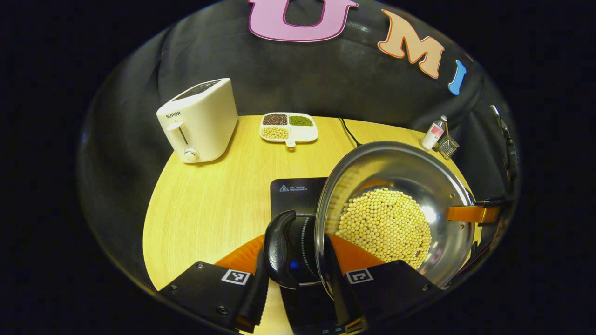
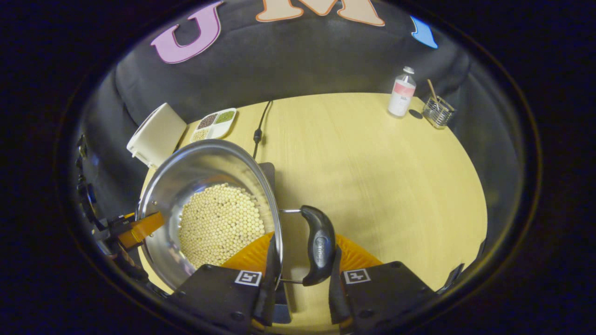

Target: First push the handle of the pot to place it horizontally, then grasp the pot with both hands and set it on the induction cooktop.

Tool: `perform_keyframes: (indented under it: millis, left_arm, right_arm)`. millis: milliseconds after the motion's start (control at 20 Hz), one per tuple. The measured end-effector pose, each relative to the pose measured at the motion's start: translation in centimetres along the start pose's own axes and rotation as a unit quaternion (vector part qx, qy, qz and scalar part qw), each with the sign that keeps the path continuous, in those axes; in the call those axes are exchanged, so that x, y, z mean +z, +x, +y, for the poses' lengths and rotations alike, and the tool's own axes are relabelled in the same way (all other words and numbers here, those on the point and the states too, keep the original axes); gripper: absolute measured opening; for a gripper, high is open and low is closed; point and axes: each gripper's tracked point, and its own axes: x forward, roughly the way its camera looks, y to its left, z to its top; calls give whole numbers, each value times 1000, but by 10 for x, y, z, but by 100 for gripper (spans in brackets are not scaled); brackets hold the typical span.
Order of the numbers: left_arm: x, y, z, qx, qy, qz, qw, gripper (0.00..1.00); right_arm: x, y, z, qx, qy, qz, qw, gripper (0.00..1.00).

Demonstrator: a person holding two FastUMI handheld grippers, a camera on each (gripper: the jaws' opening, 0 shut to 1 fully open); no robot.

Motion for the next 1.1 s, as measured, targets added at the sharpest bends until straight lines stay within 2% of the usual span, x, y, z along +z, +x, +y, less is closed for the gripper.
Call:
perform_keyframes:
  millis: [50,100,150,200,250,400,450,500,600,700,750,900,1050,1100]
  left_arm:
    - [0,0,4,2,1,-1,1000,60]
    - [2,0,9,4,5,-6,1000,61]
    - [3,0,13,7,7,-10,1000,61]
    - [3,-1,17,10,9,-13,1000,63]
    - [4,-1,19,13,12,-16,1000,63]
    - [0,-2,26,25,11,-12,1000,68]
    - [-1,-2,27,29,9,-12,999,70]
    - [-1,-2,25,28,4,-12,1000,73]
    - [-3,-4,24,28,-3,-14,999,78]
    - [0,-9,22,31,-2,-23,999,85]
    - [4,-11,22,34,1,-30,999,87]
    - [17,-24,19,43,5,-58,997,85]
    - [33,-37,14,50,8,-99,994,87]
    - [37,-43,13,56,7,-113,992,93]
  right_arm:
    - [0,1,-2,1,-3,-1,1000,42]
    - [2,1,-3,1,-2,-3,1000,49]
    - [1,2,-2,3,-1,-5,1000,49]
    - [2,2,-3,6,0,-4,1000,55]
    - [-1,3,-3,10,0,1,1000,49]
    - [-1,7,-5,16,-5,-5,1000,48]
    - [-3,7,-8,11,-13,-7,1000,56]
    - [-3,4,-12,6,-21,-9,1000,57]
    - [-3,-1,-9,14,-23,-18,999,68]
    - [-3,-1,-12,16,-26,-24,999,70]
    - [-4,-6,-12,22,-24,-23,999,75]
    - [1,-17,-16,41,-9,-34,999,94]
    - [1,-29,-25,49,-9,-41,998,94]
    - [2,-34,-28,52,-14,-47,997,98]
